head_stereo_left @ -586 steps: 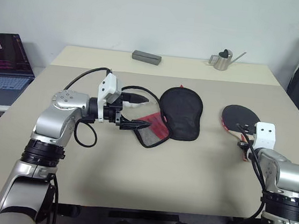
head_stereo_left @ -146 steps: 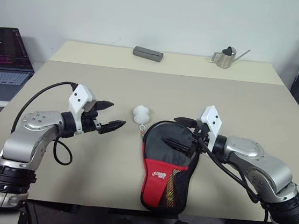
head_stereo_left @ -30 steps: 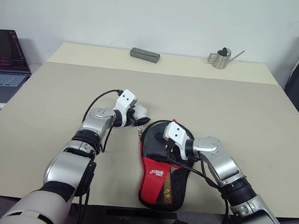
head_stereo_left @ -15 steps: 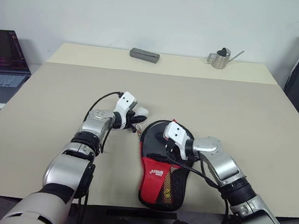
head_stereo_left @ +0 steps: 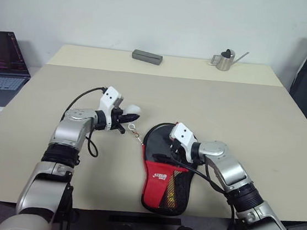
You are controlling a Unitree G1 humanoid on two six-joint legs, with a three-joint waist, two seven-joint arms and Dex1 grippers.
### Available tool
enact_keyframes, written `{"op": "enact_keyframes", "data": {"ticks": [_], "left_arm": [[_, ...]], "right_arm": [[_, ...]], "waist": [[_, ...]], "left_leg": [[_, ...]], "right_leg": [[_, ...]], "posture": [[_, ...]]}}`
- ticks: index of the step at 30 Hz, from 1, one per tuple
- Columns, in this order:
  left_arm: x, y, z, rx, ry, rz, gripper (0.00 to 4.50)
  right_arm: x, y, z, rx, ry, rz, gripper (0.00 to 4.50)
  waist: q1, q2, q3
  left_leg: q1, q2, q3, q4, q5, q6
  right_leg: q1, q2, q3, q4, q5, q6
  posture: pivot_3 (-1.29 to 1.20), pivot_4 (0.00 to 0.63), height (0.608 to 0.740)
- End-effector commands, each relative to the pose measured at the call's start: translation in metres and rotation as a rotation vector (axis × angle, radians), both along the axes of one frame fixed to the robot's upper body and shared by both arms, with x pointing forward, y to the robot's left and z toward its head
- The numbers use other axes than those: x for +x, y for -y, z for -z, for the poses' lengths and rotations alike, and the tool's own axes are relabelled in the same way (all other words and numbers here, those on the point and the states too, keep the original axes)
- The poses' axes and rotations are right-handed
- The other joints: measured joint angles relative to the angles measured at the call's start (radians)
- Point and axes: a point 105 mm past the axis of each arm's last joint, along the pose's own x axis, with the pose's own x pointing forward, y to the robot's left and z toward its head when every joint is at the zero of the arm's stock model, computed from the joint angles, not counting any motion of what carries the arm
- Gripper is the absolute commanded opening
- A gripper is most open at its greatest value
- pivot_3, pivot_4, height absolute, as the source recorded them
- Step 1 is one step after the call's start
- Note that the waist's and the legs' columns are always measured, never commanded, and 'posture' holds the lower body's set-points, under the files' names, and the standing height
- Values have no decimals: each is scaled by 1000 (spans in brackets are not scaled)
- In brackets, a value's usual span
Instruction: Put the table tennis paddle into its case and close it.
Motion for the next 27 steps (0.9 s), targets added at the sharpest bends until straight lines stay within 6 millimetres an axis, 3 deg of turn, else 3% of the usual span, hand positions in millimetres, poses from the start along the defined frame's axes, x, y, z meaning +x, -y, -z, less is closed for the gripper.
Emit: {"op": "enact_keyframes", "data": {"ticks": [1,9,17,27], "left_arm": [[0,-4,-29,-5,93,-13,523],[22,15,-16,84,95,4,523],[44,39,-17,123,113,35,522],[59,39,-27,176,154,-19,522]], "right_arm": [[-2,7,20,-70,-44,23,4500],[-5,1,25,-74,-57,20,4500],[-2,8,35,-94,-66,73,4500],[-10,11,41,-90,-85,105,4500]], "waist": [[0,0,0],[2,0,0],[-2,0,0],[0,0,0]], "left_leg": [[0,0,0,0,0,0],[1,0,0,0,1,-1],[1,0,1,0,1,-1],[1,-1,2,0,1,-1]], "right_leg": [[0,1,0,0,0,0],[1,1,0,0,1,-1],[0,2,0,0,1,0],[1,2,-1,0,2,1]], "posture": [[0,150,740],[0,150,740],[0,150,740],[0,150,740]]}}
